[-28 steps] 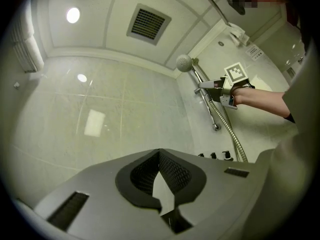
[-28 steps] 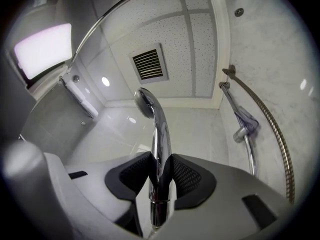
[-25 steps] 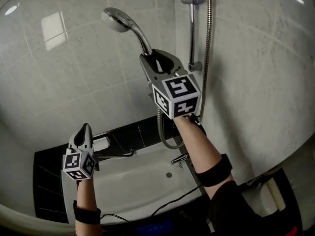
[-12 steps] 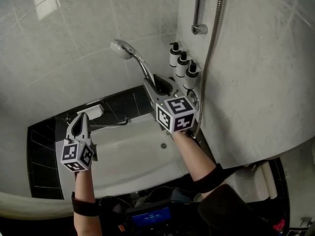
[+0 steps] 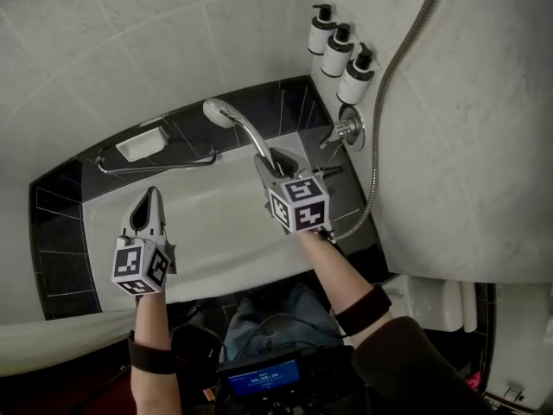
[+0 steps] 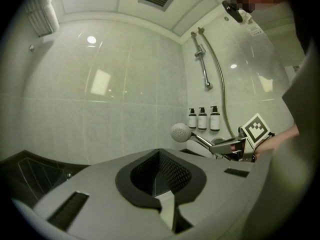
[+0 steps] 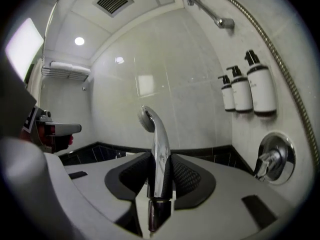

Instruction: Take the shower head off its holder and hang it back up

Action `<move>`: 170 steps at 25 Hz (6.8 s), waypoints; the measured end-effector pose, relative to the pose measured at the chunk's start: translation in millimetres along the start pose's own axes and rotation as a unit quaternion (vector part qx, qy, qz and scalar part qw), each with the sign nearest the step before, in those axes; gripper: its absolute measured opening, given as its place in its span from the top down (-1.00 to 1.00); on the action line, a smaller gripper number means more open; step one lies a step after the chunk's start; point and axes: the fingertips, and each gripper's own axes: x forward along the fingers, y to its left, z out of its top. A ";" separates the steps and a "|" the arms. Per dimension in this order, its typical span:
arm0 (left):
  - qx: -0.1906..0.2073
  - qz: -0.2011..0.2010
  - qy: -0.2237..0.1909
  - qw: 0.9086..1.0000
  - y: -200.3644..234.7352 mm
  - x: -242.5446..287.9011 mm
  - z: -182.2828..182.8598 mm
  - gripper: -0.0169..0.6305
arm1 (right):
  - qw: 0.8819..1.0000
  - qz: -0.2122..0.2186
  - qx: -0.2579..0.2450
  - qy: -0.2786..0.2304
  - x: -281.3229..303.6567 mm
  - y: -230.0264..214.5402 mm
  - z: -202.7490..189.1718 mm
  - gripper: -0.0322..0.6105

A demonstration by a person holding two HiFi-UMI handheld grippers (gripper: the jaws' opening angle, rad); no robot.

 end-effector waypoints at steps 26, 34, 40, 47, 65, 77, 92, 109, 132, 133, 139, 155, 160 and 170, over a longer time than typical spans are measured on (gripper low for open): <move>-0.051 -0.025 0.157 0.986 -32.6 85.8 -409.5 0.95 | 0.915 -0.026 -0.093 0.391 89.4 -131.2 -477.8 0.44; -0.062 -0.059 0.195 0.977 -71.0 128.6 -486.6 0.95 | 0.850 -0.028 -0.165 0.499 85.2 -201.4 -545.0 0.44; -0.071 -0.060 0.205 0.974 -77.5 132.8 -502.0 0.95 | 0.771 0.004 -0.270 0.576 62.6 -232.5 -589.2 0.44; -0.068 -0.057 0.205 0.975 -69.6 135.0 -497.9 0.95 | 0.684 0.034 -0.421 0.595 47.0 -255.4 -609.1 0.42; -0.066 -0.050 0.204 0.975 -68.5 109.4 -452.8 0.95 | 0.703 0.052 -0.544 0.456 63.2 -199.6 -543.8 0.03; -0.049 -0.021 0.166 0.985 -39.3 34.5 -297.4 0.95 | 0.826 0.001 -0.423 0.373 9.9 -108.0 -372.6 0.47; -0.028 0.012 0.089 0.996 -4.4 -29.3 -129.8 0.95 | 0.968 -0.051 -0.160 0.184 -59.4 -63.2 -152.9 0.82; -0.022 0.004 0.053 0.998 -2.0 -48.6 -86.8 0.95 | 0.987 -0.094 -0.079 0.105 -103.9 -92.6 -94.8 0.82; -0.020 -0.038 0.100 0.994 -59.5 -12.5 -136.6 0.73 | 0.979 -0.129 -0.044 0.153 -135.0 -133.2 -162.2 0.82; -0.019 -0.045 0.107 0.993 -65.0 -7.4 -144.6 0.69 | 0.978 -0.131 -0.040 0.157 -134.7 -135.3 -167.6 0.82; -0.019 -0.091 0.150 0.984 -105.4 31.2 -204.2 0.41 | 0.972 -0.148 -0.018 0.183 -124.5 -154.6 -222.1 0.82; -0.043 -0.146 0.221 0.963 -231.9 145.5 -461.0 -0.18 | 0.956 -0.209 0.058 0.197 -75.1 -226.1 -421.9 0.82; -0.045 -0.167 0.228 0.958 -261.7 191.2 -520.2 -0.23 | 0.956 -0.213 0.050 0.194 -51.9 -249.9 -459.6 0.82; -0.073 -0.183 0.235 0.952 -323.5 273.4 -609.6 -0.23 | 0.953 -0.213 0.039 0.210 -3.4 -270.2 -524.0 0.82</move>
